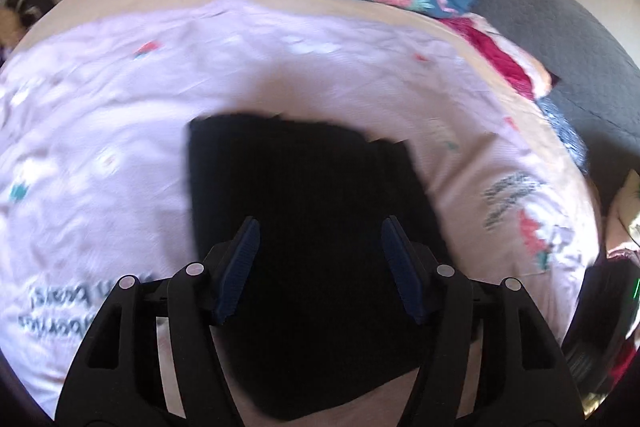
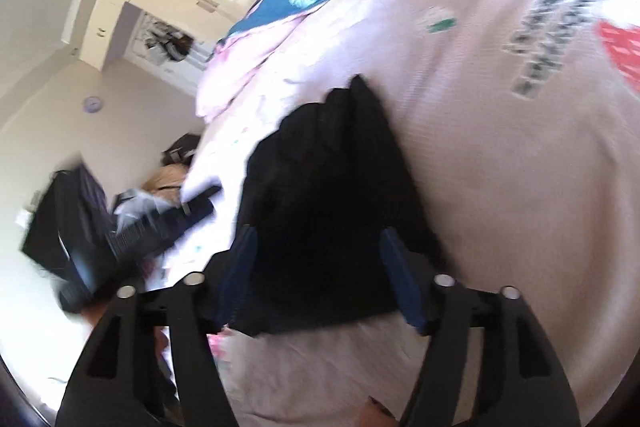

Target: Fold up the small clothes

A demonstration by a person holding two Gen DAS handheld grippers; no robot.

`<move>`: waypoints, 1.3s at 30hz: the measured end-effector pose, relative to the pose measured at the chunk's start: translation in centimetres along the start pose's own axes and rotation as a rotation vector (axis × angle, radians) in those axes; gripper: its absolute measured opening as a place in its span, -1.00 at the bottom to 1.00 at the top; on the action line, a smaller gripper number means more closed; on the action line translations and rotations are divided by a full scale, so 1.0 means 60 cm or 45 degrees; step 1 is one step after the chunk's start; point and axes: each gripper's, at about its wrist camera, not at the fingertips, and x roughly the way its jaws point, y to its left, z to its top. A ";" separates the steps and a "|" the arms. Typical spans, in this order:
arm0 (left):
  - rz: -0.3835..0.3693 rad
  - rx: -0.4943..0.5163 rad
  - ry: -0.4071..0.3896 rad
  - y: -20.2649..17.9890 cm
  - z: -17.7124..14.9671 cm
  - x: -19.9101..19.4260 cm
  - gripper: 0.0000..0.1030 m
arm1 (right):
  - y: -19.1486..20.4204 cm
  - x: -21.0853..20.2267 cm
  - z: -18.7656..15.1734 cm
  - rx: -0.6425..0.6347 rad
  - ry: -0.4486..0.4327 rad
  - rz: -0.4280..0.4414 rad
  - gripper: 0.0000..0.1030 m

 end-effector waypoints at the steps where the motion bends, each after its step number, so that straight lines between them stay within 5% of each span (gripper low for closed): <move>1: 0.012 -0.019 0.005 0.012 -0.008 0.001 0.07 | -0.001 0.011 0.016 0.013 0.029 0.008 0.30; 6: 0.086 -0.030 0.034 0.043 -0.044 0.019 0.07 | 0.010 0.092 0.084 0.006 0.214 -0.007 0.33; 13: 0.068 -0.030 0.021 0.048 -0.054 0.020 0.07 | 0.039 0.123 0.083 -0.097 0.328 -0.089 0.30; 19: 0.046 -0.056 0.025 0.054 -0.058 0.012 0.07 | 0.045 0.131 0.083 -0.168 0.330 -0.254 -0.06; 29: 0.035 -0.073 0.032 0.063 -0.068 0.004 0.07 | 0.018 0.113 0.081 -0.057 0.298 -0.178 0.17; 31: 0.037 -0.080 0.035 0.062 -0.068 0.006 0.07 | 0.019 0.126 0.082 -0.073 0.330 -0.168 0.04; 33: 0.040 -0.077 0.036 0.058 -0.069 0.005 0.07 | 0.024 0.140 0.081 -0.094 0.354 -0.155 -0.50; 39: 0.010 -0.063 0.025 0.042 -0.064 -0.011 0.07 | 0.115 0.066 0.093 -0.434 0.221 -0.009 -0.61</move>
